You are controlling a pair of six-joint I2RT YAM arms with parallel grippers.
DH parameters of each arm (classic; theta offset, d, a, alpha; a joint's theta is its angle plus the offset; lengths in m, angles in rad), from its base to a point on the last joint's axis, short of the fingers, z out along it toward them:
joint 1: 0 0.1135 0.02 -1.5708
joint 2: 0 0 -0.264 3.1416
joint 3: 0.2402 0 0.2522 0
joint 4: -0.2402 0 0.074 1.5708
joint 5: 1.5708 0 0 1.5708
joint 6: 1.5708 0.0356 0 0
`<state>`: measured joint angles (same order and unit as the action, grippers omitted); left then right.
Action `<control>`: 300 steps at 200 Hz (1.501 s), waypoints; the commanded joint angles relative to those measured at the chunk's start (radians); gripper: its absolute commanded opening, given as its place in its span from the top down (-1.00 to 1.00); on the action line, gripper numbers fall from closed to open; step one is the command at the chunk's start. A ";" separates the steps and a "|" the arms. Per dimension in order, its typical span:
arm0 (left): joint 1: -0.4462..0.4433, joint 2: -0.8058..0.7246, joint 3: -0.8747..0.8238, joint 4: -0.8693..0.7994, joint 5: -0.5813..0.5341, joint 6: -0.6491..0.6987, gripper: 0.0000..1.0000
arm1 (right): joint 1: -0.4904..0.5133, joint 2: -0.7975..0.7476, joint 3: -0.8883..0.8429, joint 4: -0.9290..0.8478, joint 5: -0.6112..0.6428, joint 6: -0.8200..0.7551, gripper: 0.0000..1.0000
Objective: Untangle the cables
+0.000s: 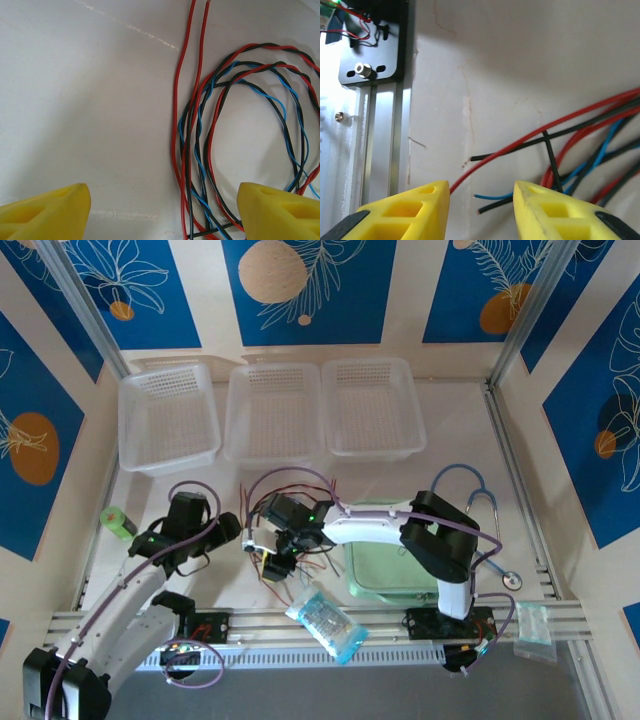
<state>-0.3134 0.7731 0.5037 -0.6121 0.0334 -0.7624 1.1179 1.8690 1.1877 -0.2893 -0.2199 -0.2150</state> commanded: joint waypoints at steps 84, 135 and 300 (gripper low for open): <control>0.145 -0.015 0.003 -0.024 0.151 0.027 -0.55 | 0.071 0.055 0.000 -0.041 -0.022 -0.081 0.33; 0.162 -0.014 0.016 -0.046 0.152 0.049 -0.55 | 0.081 0.107 0.029 -0.062 0.021 -0.058 0.34; 0.189 -0.019 0.050 -0.071 0.149 0.071 -0.54 | 0.184 0.149 0.039 -0.030 0.391 0.070 0.72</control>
<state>-0.1410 0.7593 0.5137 -0.6559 0.1688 -0.7204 1.3033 1.9675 1.2289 -0.3004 0.1318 -0.1543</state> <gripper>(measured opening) 0.771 0.190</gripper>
